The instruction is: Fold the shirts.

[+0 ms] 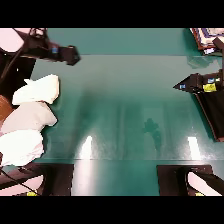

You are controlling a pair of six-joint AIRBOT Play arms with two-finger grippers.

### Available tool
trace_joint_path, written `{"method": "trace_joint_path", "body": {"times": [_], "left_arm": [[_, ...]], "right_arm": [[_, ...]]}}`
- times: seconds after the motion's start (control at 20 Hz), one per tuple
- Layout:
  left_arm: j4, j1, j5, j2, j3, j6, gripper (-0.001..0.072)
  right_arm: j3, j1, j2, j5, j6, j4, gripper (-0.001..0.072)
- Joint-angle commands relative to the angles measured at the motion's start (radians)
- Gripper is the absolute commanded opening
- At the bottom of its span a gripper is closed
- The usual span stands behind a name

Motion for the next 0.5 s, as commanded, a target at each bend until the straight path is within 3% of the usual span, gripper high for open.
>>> {"method": "trace_joint_path", "body": {"times": [0.0,0.3,0.45], "left_arm": [[0.195,0.156,-0.070,-0.001,-0.058,-0.031,0.0611],[0.184,0.391,0.246,-0.023,-0.420,-0.071,0.0610],[0.153,0.425,0.291,-0.095,-0.465,-0.076,0.0610]], "right_arm": [[0.000,0.001,0.001,-0.021,0.001,0.001,0.0015],[0.000,0.001,0.001,-0.058,0.001,0.001,0.0015],[0.000,0.001,0.001,-0.057,0.001,0.001,0.0015]]}}
